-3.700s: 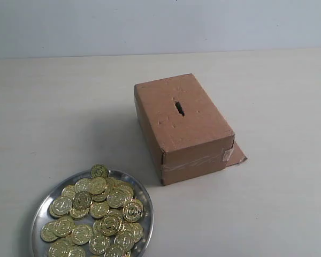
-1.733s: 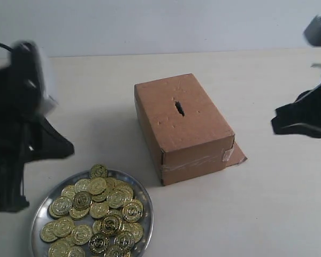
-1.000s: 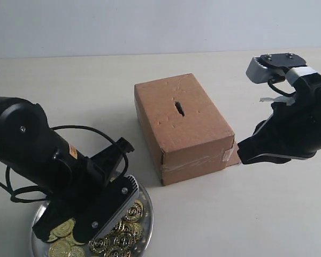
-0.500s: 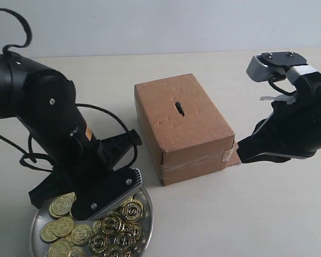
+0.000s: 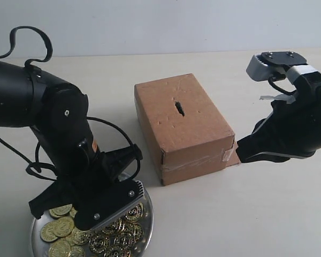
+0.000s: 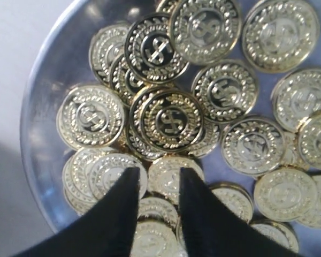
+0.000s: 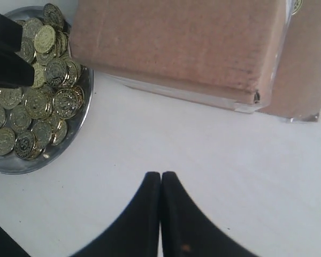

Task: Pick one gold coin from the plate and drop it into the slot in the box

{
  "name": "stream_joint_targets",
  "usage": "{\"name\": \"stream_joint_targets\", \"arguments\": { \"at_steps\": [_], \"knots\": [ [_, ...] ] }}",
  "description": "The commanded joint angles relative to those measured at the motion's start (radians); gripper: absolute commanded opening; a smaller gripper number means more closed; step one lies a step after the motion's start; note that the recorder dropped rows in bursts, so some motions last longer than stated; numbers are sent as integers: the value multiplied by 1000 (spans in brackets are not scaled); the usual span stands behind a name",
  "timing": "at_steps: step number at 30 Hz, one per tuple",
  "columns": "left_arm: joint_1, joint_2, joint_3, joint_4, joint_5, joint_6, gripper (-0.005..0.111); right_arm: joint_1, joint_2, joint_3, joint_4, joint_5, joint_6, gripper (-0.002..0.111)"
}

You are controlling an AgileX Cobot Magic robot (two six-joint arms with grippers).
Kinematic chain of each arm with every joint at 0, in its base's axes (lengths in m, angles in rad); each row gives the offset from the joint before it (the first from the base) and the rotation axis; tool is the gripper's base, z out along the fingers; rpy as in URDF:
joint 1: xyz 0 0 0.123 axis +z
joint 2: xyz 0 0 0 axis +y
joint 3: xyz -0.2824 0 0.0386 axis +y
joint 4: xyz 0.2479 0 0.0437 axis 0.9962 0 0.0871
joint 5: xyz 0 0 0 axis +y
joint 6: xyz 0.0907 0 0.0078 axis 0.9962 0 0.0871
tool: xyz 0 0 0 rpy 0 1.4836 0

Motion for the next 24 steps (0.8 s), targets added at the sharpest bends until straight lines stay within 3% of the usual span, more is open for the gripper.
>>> {"name": "stream_joint_targets", "arguments": {
  "at_steps": [1,7,24],
  "knots": [
    [-19,-10,4,-31,31,23,54,2,-7,-7,8,-1,-12,0],
    [-63,-24,34,-31,22,68,54,2,-7,-7,8,-1,-12,0],
    [-63,-20,47,-24,-38,71,52,2,-7,-7,8,-1,-12,0]
  ]
}}
